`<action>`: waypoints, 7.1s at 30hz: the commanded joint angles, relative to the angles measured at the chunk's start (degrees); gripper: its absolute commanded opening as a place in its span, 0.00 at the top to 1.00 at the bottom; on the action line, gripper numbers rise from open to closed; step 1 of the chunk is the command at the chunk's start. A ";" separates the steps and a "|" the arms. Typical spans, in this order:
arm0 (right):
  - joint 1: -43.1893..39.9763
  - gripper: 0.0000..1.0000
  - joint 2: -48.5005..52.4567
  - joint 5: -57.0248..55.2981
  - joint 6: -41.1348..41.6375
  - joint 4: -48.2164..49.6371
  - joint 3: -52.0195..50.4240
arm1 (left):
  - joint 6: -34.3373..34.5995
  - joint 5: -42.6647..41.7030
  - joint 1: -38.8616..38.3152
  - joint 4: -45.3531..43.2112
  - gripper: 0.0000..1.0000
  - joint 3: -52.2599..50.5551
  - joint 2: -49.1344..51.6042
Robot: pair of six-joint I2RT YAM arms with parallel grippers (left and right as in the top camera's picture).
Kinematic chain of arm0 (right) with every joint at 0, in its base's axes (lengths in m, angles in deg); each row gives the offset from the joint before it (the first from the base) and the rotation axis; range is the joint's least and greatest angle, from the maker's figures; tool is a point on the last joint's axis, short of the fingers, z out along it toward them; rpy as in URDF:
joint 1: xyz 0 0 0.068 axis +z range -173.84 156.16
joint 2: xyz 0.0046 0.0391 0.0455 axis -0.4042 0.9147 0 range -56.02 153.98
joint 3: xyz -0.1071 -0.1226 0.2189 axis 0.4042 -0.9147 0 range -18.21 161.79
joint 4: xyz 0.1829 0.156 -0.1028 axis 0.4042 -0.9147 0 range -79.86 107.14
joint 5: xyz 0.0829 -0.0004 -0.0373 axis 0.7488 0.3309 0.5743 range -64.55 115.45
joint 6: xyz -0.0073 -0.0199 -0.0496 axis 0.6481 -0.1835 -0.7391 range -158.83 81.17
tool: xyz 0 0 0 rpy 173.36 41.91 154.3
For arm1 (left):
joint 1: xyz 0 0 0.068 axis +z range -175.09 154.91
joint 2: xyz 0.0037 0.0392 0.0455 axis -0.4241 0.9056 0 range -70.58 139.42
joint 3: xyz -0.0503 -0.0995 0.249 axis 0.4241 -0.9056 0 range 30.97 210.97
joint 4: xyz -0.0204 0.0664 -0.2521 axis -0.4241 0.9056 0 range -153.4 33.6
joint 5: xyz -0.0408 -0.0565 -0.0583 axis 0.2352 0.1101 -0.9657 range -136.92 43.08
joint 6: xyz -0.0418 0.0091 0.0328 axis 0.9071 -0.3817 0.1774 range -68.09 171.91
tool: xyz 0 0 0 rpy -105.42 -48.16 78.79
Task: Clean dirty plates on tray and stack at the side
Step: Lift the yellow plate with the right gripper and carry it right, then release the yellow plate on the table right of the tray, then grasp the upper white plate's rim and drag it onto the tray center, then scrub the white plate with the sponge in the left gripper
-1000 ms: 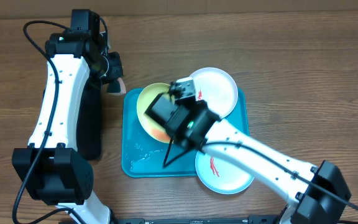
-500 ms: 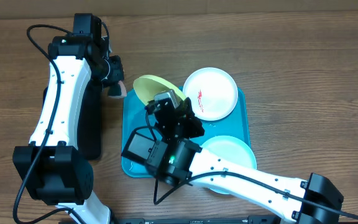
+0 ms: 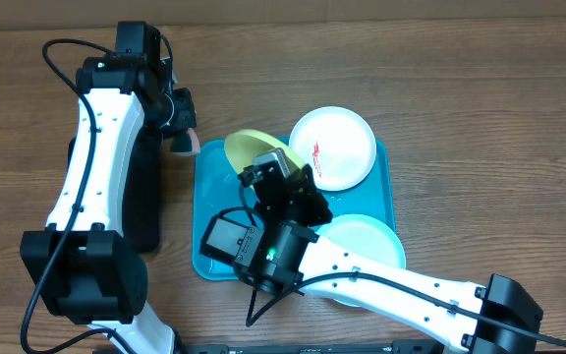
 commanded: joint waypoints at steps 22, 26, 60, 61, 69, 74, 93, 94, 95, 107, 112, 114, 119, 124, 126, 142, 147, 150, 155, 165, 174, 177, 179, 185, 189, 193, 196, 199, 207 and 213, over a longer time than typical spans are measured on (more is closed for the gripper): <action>-57.29 0.96 -17.94 68.32 -13.57 3.21 -0.04 | 0.83 0.76 -0.13 0.07 0.96 -0.31 -0.15; -68.46 0.96 -17.20 69.05 -13.68 3.34 -3.21 | 0.83 0.76 -0.13 0.07 0.96 -0.31 -0.15; -84.96 0.58 -7.04 78.07 -17.14 15.47 -15.78 | 0.81 1.46 -3.98 -0.37 0.96 -0.31 -0.15; -84.26 0.57 -7.32 78.25 -18.12 13.90 -13.49 | 0.81 1.49 -4.17 -0.42 0.96 -0.31 -0.15; -73.09 0.52 -6.91 80.17 -21.18 12.70 -6.23 | 0.85 1.40 -4.48 -0.57 0.96 -0.31 -0.15; -65.79 0.52 -3.89 80.15 -20.72 16.31 -8.35 | 0.85 1.40 -4.63 -0.55 0.96 -0.31 -0.15; -55.28 0.67 14.80 78.23 -26.82 29.29 -8.57 | 0.83 1.42 -4.63 -0.57 0.96 -0.31 -0.15; -54.84 0.71 15.34 77.99 -26.84 29.46 -8.57 | 0.83 1.42 -4.63 -0.57 0.96 -0.31 -0.15; -54.51 0.75 15.80 77.68 -26.84 29.44 -8.57 | 0.83 1.42 -4.63 -0.57 0.96 -0.31 -0.15; -43.15 0.96 13.60 82.34 -12.70 22.43 -6.19 | 1.03 0.83 -4.63 -0.28 0.96 -0.31 -0.15; -34.53 0.96 13.79 80.67 1.36 24.79 -6.25 | 1.05 0.79 -4.63 -0.42 0.96 -0.31 -0.15; -30.99 0.96 13.84 77.00 3.32 26.53 -6.25 | 1.05 0.81 -4.63 -0.44 0.96 -0.31 -0.15; -28.35 0.64 13.84 73.64 2.93 27.21 -6.25 | 1.05 0.76 -4.63 -0.26 0.96 -0.31 -0.15; -29.77 0.64 14.14 73.61 -10.12 32.50 -6.25 | 1.03 0.76 -4.63 -0.28 0.96 -0.31 -0.15; -30.18 0.65 14.88 73.61 -14.67 33.83 -6.25 | 1.05 0.70 -4.66 -0.09 0.96 -0.31 -0.15; -30.40 0.96 17.29 73.24 -6.03 33.79 -7.15 | 1.03 1.55 -11.67 -2.45 0.96 -7.52 -0.15; -30.40 0.96 17.29 73.26 -6.08 33.77 -7.48 | 1.01 4.44 -13.29 -11.41 0.96 -17.49 -0.15; -30.40 0.96 17.29 73.29 -6.10 33.75 -7.48 | 0.90 6.10 -13.11 -17.35 0.96 -23.41 -0.15; -30.40 0.96 17.29 73.26 -6.10 33.75 -7.48 | -1.22 9.33 -13.09 -25.46 0.96 -31.43 -0.15; -30.40 0.96 17.29 73.26 -6.08 33.75 -7.48 | -8.96 -15.56 -13.31 -28.28 0.96 -37.11 -0.17; -30.40 0.96 17.27 73.26 -6.08 33.73 -7.48 | -7.91 -17.77 -13.22 -29.79 0.96 -36.96 -0.17; -30.40 0.96 17.29 73.26 -6.08 33.73 -7.48 | -1.22 0.70 -13.25 -31.15 0.96 -36.96 -0.17; -30.40 0.96 17.27 73.26 -6.08 33.73 -7.48 | 4.00 13.73 -13.25 -31.21 0.96 -36.96 -0.17; -30.40 0.96 17.29 73.24 -6.08 33.75 -7.48 | 11.54 30.40 -14.25 -24.79 0.96 -35.47 -0.17; -30.40 0.96 17.29 73.24 -6.08 33.79 -7.48 | 11.26 29.53 -16.17 -20.94 0.96 -34.51 -0.17; -30.40 0.96 17.29 73.24 -6.08 33.79 -7.48 | 1.07 15.72 -18.32 -21.38 0.96 -34.03 -0.17; -30.40 0.96 17.27 73.24 -6.08 33.79 -7.48 | -12.76 -5.68 -19.12 -23.34 0.96 -33.99 -0.17; -30.40 0.96 17.29 73.24 -6.08 33.77 -7.48 | -18.10 -19.12 -19.21 -25.73 0.96 -33.99 -0.17; -30.40 0.96 17.27 73.24 -6.08 33.70 -7.48 | -8.68 -2.21 -19.02 -35.91 0.96 -34.01 -0.17; -30.40 0.96 17.29 73.24 -6.08 33.44 -7.48 | 7.93 31.95 -18.95 -36.68 0.96 -34.01 -0.17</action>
